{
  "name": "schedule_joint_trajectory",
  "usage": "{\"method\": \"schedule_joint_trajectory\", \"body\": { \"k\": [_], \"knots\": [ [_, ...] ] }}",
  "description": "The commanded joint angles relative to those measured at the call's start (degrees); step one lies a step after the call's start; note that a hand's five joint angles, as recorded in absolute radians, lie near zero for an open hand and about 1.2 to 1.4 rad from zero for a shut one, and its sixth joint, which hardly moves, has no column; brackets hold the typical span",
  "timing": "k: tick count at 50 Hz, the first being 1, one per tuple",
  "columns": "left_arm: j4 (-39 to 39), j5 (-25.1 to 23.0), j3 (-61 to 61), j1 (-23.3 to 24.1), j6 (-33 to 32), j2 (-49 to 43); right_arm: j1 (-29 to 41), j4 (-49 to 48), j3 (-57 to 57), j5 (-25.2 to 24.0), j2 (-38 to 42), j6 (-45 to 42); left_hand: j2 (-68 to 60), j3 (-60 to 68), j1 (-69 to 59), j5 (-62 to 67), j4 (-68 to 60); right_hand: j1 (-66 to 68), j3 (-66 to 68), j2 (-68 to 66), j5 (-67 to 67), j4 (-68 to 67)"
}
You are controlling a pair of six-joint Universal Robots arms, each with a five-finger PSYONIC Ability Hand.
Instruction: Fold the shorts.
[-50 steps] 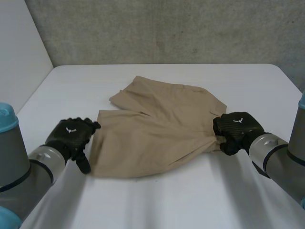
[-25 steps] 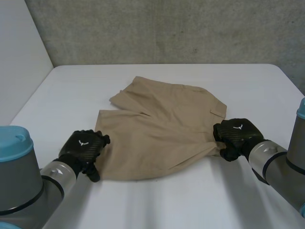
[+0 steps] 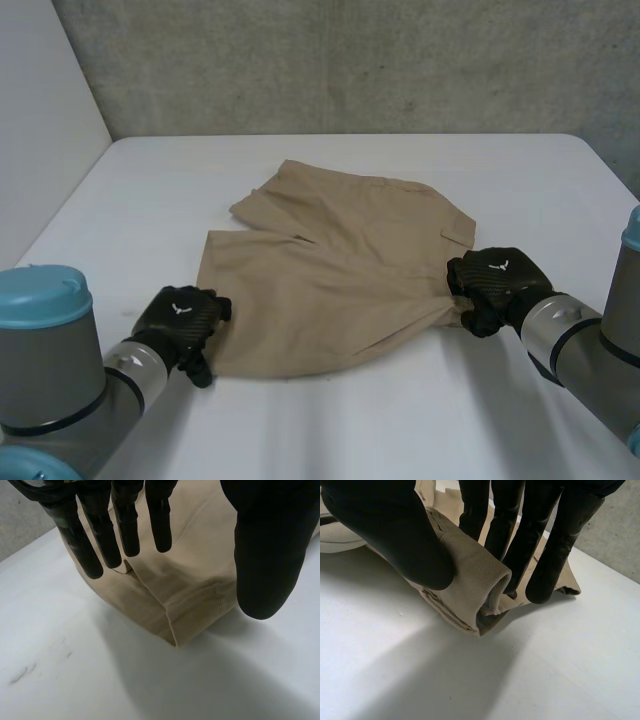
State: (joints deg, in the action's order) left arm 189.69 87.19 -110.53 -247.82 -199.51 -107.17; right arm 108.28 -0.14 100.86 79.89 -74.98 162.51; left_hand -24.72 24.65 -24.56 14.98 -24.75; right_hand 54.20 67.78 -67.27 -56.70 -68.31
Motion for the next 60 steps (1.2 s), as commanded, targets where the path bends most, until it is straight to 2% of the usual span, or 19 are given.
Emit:
{"method": "schedule_joint_trajectory", "body": {
  "k": [1, 3, 5, 6, 7, 18, 19, 22, 25, 29, 32, 34, 36, 41, 44, 48, 50, 55, 60],
  "knots": [
    [0.2, 0.1, 1.7, 0.0, 0.0, -2.8, 0.0, 0.0, 0.0, 0.0, 0.0, 0.0, -11.0, 11.1, -11.2, 10.8, -11.0, 25.8, 12.2, -12.7, -13.3, -11.7],
    [0.4, 0.1, 1.9, -0.1, 0.0, -3.0, 0.0, -0.2, 0.0, 0.0, 0.0, 0.0, -16.4, 16.5, -16.6, 16.2, -16.4, 25.8, 12.2, -12.7, -13.3, -11.7],
    [1.7, 0.6, 2.1, -0.3, 0.0, -2.9, 0.0, -0.3, 0.0, 0.0, 0.0, 0.0, -42.5, 42.6, -42.7, 42.3, -42.5, 25.8, 12.2, -12.7, -13.3, -11.7],
    [1.7, 0.6, 2.1, -0.3, 0.0, -2.9, 0.0, -0.4, 0.0, 0.0, 0.0, 0.0, -42.7, 42.8, -42.9, 42.4, -42.7, 25.8, 12.2, -12.7, -13.3, -11.7],
    [2.7, 0.9, 2.0, -0.4, 0.0, -2.6, 0.0, -0.3, 0.0, 0.0, 0.0, 0.0, -55.1, 55.2, -55.3, 54.9, -55.1, 25.8, 12.2, -12.7, -13.3, -11.7],
    [5.3, 1.8, 1.5, -0.1, 0.0, 1.3, 0.3, 0.4, -1.3, 0.1, -0.2, -1.8, -55.3, 55.3, -55.4, 55.0, -55.2, 25.8, 12.2, -12.7, -13.3, -11.7],
    [3.4, 1.7, 0.4, -0.6, -0.2, 5.7, 0.7, 0.8, -1.5, 0.1, -0.7, -3.2, -55.3, 55.3, -55.4, 55.0, -55.2, 25.8, 12.2, -12.7, -13.3, -11.7],
    [1.1, 1.7, -0.2, -0.7, -0.7, 8.8, 1.0, 1.5, -1.5, 0.4, -1.6, -5.7, -55.3, 55.3, -55.4, 55.0, -55.2, 25.8, 12.2, -12.7, -13.3, -11.7],
    [-9.6, 1.8, -0.8, -0.9, -3.9, 19.4, 1.0, 6.4, -0.9, 1.1, -4.8, -16.2, -55.3, 55.3, -55.4, 55.0, -55.2, 25.8, 12.2, -12.7, -13.3, -11.7],
    [-17.8, 1.6, -0.6, -1.0, -4.8, 29.6, 1.1, 12.4, -1.5, 1.3, -8.9, -22.0, -55.3, 55.3, -55.4, 55.0, -55.2, 25.8, 12.2, -12.7, -13.3, -11.7],
    [-20.6, 1.2, -0.3, -1.0, -4.9, 33.8, 1.0, 13.9, -1.5, 1.4, -9.8, -22.8, -55.3, 55.3, -55.4, 55.0, -55.2, 25.8, 12.2, -12.7, -13.3, -11.7],
    [-25.0, 0.9, 1.0, -0.9, -5.0, 41.3, 0.6, 21.2, -1.9, 1.4, -13.9, -24.8, -55.3, 55.3, -55.4, 55.0, -55.2, 25.8, 12.2, -12.7, -13.3, -11.7],
    [-26.0, 0.8, 1.5, -0.9, -5.0, 42.9, -0.1, 29.1, -2.2, 0.4, -19.5, -25.9, -55.3, 55.3, -55.4, 55.0, -55.2, 25.8, 12.2, -12.7, -13.3, -11.7],
    [-29.7, -0.1, 3.7, -1.0, -4.8, 50.4, 0.0, 32.9, -3.1, -0.8, -24.4, -25.9, -55.3, 55.3, -55.4, 55.0, -55.2, 25.8, 12.2, -12.7, -13.3, -11.7],
    [-29.6, -1.8, 2.5, -1.0, -4.7, 51.0, -0.4, 32.7, -2.5, -4.2, -26.6, -25.9, -55.3, 55.3, -55.4, 55.0, -55.2, 25.8, 12.2, -12.7, -13.3, -11.7],
    [-29.1, -3.0, 0.5, -1.0, -4.7, 49.8, -1.5, 32.6, -0.2, -4.5, -26.4, -26.4, -55.3, 55.3, -55.4, 55.0, -55.2, 25.8, 12.2, -12.7, -13.3, -11.7],
    [-26.9, -3.1, -0.1, -1.0, -4.5, 46.2, -2.0, 32.4, 0.3, -4.6, -25.9, -26.5, -55.3, 55.3, -55.4, 55.0, -55.2, 25.8, 12.2, -12.7, -13.3, -11.7],
    [-18.2, -3.1, 0.8, -1.0, -4.8, 34.8, -3.1, 29.3, -0.3, -4.7, -15.3, -27.6, -55.3, 55.3, -55.4, 55.0, -55.2, 25.8, 12.2, -12.7, -13.3, -11.7],
    [-9.5, -2.4, 5.9, -1.0, -5.0, 21.9, -3.0, 26.0, -4.1, -4.2, -10.2, -27.1, -55.3, 55.3, -55.4, 55.0, -55.2, 25.8, 12.2, -12.7, -13.3, -11.7]
  ]
}}
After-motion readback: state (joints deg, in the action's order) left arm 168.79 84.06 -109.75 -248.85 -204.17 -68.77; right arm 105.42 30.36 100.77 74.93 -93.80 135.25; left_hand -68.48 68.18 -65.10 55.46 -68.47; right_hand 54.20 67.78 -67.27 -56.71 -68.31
